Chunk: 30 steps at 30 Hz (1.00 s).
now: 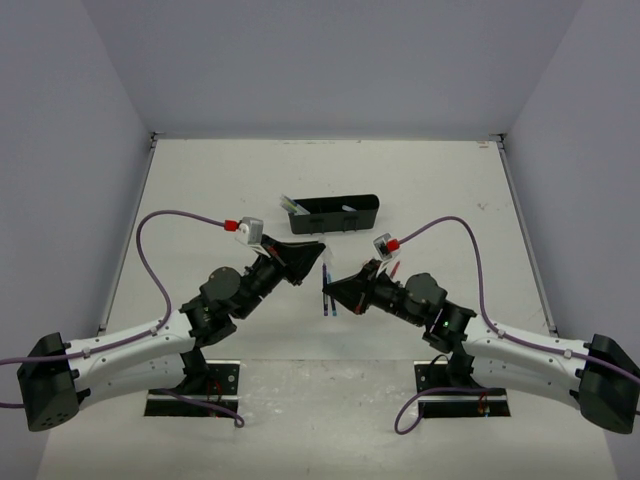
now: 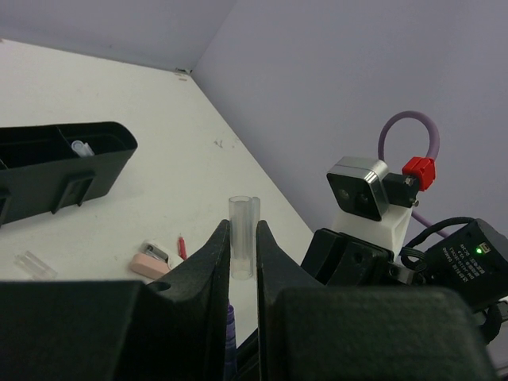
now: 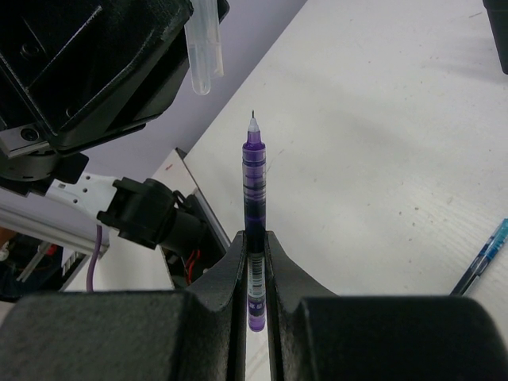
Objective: Sort the stationery into containers
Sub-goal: Close the pen cap on the pen.
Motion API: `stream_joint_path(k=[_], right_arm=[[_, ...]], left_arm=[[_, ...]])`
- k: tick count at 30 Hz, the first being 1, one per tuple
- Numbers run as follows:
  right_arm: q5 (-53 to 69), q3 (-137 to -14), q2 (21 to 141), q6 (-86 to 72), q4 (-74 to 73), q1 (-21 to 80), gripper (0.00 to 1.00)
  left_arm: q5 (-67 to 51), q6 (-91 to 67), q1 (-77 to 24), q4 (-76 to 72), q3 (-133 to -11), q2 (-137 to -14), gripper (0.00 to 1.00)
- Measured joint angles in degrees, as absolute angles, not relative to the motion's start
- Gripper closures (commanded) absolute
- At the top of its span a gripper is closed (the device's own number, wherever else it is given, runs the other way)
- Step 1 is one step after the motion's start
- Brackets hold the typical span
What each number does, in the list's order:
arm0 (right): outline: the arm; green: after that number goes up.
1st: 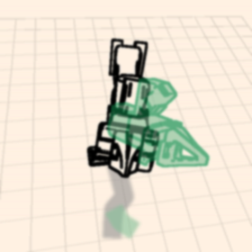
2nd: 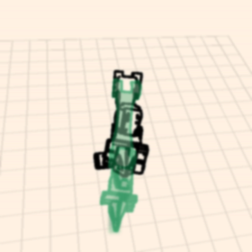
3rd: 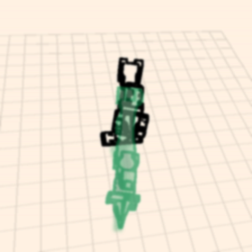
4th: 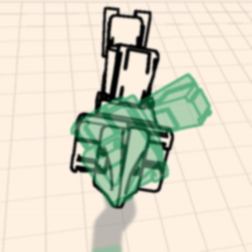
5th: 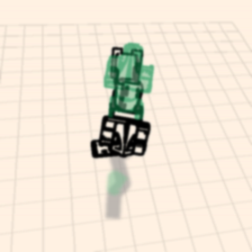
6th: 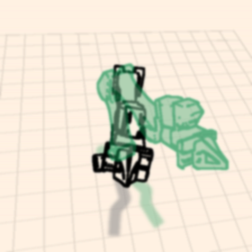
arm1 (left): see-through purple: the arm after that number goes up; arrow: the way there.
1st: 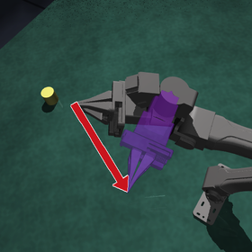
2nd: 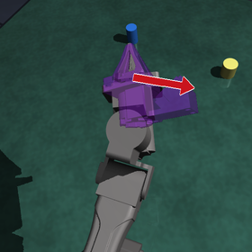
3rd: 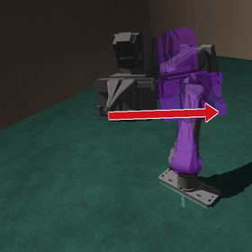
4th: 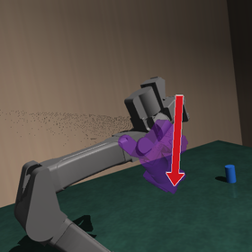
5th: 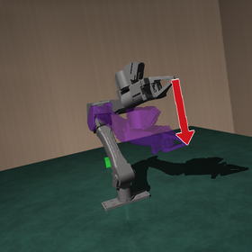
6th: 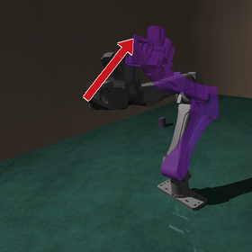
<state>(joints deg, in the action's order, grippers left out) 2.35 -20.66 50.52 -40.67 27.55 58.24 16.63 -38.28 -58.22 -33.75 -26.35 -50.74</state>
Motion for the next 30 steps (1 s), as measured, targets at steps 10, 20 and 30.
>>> stream_joint_path(k=[10, 20, 30], right_arm=[[2.44, -21.76, 50.17, -39.89, 26.75, 58.24, 1.0], [2.42, -22.39, 49.74, -39.64, 26.04, 58.24, 1.0], [2.38, -22.49, 49.43, -39.5, 24.74, 58.24, 1.0]], left_arm=[[16.4, -36.8, -58.22, -35.05, -26.35, -51.5, 1.0], [16.4, -36.82, -58.22, -35.95, -26.35, -52.39, 1.0], [16.4, -36.82, -58.22, -36.62, -25.97, -52.75, 1.0]])
